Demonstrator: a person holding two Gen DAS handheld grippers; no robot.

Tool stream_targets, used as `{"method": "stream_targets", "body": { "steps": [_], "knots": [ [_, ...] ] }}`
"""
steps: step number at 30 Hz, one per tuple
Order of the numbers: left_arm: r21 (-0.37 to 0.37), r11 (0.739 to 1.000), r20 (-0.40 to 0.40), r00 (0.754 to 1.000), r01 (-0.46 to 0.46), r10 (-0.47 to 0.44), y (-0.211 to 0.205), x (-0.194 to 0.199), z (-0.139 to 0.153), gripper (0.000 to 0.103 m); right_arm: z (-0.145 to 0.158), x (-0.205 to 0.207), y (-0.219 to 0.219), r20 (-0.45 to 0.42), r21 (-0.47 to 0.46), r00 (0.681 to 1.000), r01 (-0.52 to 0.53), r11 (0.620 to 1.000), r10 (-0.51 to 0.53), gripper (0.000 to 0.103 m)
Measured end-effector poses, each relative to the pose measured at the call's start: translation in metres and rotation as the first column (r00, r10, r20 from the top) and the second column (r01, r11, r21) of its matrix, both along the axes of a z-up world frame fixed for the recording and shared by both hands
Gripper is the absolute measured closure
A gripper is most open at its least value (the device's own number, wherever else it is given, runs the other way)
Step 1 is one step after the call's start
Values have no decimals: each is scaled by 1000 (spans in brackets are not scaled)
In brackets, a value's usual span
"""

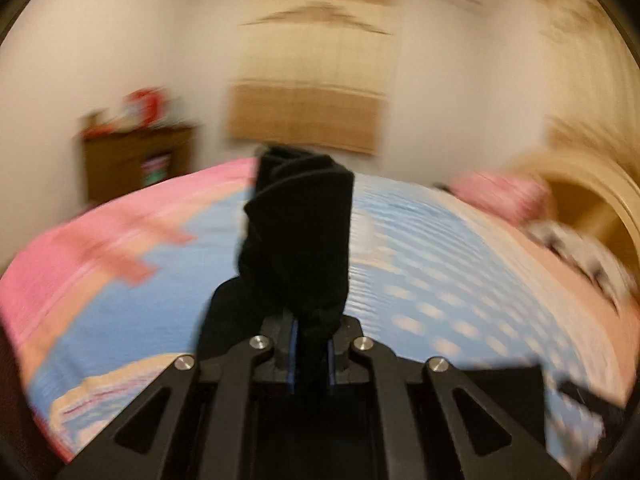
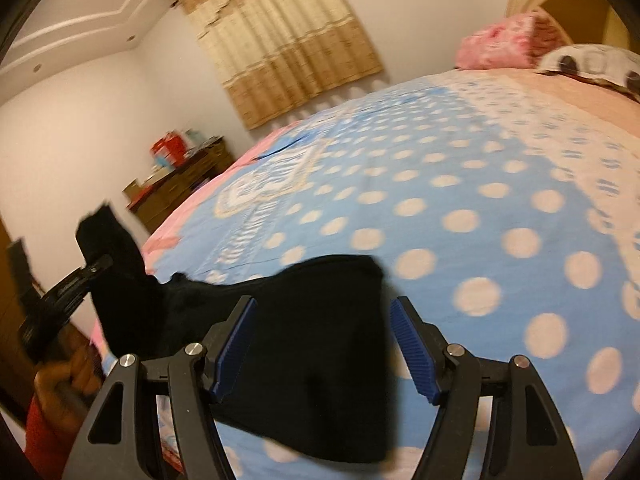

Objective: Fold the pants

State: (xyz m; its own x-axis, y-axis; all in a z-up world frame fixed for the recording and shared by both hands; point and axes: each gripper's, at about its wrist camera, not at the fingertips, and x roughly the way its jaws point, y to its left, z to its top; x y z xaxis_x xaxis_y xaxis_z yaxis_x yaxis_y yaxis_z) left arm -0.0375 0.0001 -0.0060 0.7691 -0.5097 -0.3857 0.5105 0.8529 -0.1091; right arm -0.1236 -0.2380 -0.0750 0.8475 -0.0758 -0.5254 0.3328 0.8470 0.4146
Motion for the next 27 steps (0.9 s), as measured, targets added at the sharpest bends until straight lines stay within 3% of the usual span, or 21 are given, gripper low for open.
{"method": "stream_targets", "body": {
  "steps": [2,4,5,9,15,17,20,22,24,27],
  "knots": [
    [74,989,27,991,129,-132,-33,-27,-6,93,-2,-8,-10,-3,8,999,35,999,-35,33],
    [188,949,55,962,255,-269,-64,-61,-23,93,-7,-18,-21,-11,29,997,75,997,-75,33],
    [271,916,74,943,295,-326,-82,-77,-36,93,-9,-21,-24,-13,38,996,85,996,-85,33],
    [486,827,94,924,282,-371,-110,-109,-80,92,-18,-35,-34,-28,81,993,120,989,-118,33],
    [455,825,46,917,335,-397,-98,-111,-77,86,-22,-39,-39,-34,107,993,120,987,-117,33],
    [413,836,11,915,362,-402,-90,-108,-70,82,-22,-37,-41,-31,125,993,113,986,-110,33],
    [359,851,-34,917,383,-398,-75,-104,-66,59,-15,-37,-40,-5,126,996,84,988,-84,33],
    [344,854,-34,914,390,-404,-69,-107,-67,38,-8,-37,-40,26,128,998,53,990,-57,33],
    [345,854,-8,912,389,-411,-65,-112,-70,35,-1,-35,-40,55,148,998,23,989,-31,33],
    [374,829,-5,895,416,-447,-74,-121,-73,35,5,-30,-39,85,185,996,-14,983,-2,33]
  ]
}}
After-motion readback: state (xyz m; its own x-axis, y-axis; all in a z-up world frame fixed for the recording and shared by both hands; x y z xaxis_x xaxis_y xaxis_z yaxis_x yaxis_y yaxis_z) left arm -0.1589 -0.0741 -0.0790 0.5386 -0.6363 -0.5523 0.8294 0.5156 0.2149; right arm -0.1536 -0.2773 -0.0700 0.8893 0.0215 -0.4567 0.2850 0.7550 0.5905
